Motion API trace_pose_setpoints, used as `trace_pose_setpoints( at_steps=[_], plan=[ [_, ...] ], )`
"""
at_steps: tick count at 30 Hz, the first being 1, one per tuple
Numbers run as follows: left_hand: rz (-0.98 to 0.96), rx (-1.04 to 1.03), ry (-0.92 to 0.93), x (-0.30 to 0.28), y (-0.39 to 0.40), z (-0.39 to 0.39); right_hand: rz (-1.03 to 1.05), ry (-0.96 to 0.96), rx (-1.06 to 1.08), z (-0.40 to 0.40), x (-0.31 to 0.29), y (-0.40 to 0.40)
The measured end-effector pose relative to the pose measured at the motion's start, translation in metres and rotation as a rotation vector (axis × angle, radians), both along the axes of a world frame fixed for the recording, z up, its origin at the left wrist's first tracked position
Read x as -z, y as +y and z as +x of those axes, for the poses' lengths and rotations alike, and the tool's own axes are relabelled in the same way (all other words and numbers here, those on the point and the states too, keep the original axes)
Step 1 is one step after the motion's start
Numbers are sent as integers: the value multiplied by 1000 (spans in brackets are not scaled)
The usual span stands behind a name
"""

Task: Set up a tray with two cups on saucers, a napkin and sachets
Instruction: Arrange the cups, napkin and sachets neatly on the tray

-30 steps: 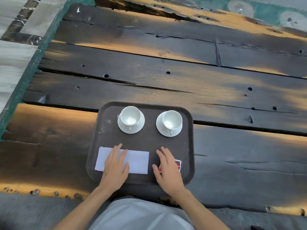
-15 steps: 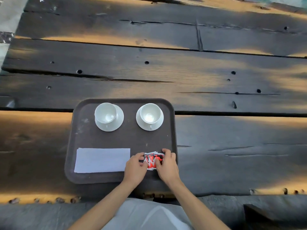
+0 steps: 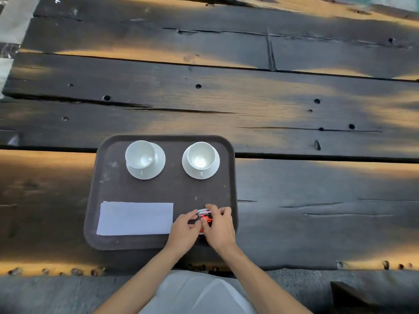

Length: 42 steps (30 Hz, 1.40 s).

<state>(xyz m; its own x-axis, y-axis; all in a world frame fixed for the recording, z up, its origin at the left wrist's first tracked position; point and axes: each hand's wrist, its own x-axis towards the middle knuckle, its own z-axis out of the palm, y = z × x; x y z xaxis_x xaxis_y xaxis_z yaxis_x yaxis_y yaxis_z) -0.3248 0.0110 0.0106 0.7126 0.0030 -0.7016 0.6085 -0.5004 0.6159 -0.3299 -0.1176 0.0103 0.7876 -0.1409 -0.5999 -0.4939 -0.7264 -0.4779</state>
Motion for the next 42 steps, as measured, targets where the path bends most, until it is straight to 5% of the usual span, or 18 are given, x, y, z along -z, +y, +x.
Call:
trace_pose_setpoints(
  at_steps=[42],
  plan=[
    [-106,83,43,-14,3,0,96,-213,301,-13,13,4]
  ],
)
